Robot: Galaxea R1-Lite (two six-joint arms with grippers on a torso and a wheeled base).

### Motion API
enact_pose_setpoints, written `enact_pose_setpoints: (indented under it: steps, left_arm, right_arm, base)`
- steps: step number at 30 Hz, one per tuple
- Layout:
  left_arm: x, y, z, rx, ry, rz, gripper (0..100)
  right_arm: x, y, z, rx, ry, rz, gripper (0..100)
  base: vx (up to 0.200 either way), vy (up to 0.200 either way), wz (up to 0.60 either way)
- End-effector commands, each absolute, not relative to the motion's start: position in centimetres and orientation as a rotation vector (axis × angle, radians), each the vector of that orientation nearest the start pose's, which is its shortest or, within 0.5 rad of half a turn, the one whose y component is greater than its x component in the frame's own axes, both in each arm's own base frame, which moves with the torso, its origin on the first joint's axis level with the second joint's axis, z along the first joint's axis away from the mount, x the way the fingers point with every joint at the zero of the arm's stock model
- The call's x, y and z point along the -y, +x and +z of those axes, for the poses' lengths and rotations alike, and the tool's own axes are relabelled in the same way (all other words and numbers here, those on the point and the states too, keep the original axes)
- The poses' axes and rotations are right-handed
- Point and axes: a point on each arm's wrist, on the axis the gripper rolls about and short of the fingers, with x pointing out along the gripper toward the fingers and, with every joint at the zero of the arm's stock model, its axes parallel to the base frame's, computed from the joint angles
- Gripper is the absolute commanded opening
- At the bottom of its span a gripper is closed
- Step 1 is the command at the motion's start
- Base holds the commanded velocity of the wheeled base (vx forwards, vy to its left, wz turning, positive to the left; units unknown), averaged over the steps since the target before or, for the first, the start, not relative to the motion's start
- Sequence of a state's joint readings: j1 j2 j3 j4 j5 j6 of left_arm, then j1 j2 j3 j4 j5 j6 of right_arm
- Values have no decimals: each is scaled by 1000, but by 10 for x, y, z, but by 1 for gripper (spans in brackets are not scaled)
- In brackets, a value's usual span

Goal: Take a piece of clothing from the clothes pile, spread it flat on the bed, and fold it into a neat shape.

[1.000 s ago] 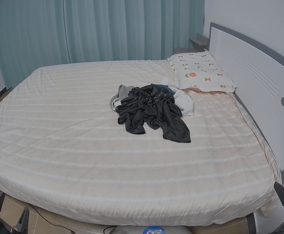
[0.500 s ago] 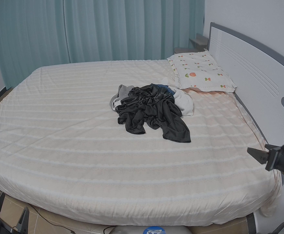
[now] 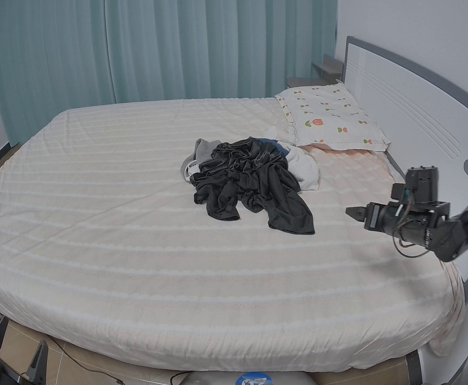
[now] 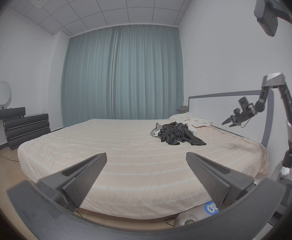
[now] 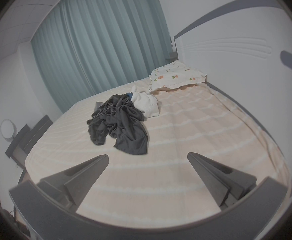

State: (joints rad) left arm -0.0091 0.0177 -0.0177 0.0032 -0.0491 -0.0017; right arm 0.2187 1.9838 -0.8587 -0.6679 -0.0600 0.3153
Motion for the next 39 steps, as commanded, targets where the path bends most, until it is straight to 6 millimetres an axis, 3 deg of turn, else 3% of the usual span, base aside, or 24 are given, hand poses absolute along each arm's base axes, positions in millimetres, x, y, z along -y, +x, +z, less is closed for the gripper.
enact_pose_setpoints:
  steps: [1, 5, 13, 26, 33, 34, 39]
  left_arm:
    - [1, -22, 75, -15, -3, -58, 100]
    - [1, -22, 75, -17, -3, -58, 100]
    - [1, -22, 75, -15, -3, -58, 100]
    - [1, -22, 75, -15, -3, -57, 100]
    - [1, -22, 75, -15, -5, -55, 100]
    - [1, -22, 75, -15, -5, -55, 100]
    - [1, -22, 75, -15, -5, -55, 100]
  right_arm:
    - [-105, 440, -6, -539, 275, 14, 100]
    - [-113, 465, -15, -521, 295, 11, 100]
    - [-128, 487, -23, -526, 325, 18, 100]
    - [-156, 503, -39, -499, 325, 65, 100]
    - [-161, 511, -46, -500, 328, 69, 100]
    - [-161, 511, -45, -497, 329, 71, 0]
    - [-170, 510, -36, -474, 355, 87, 0]
  base:
    - [0, 0, 0]
    - [0, 0, 0]
    - [0, 0, 0]
    - [0, 0, 0]
    - [0, 0, 0]
    - [0, 0, 0]
    - [0, 0, 0]
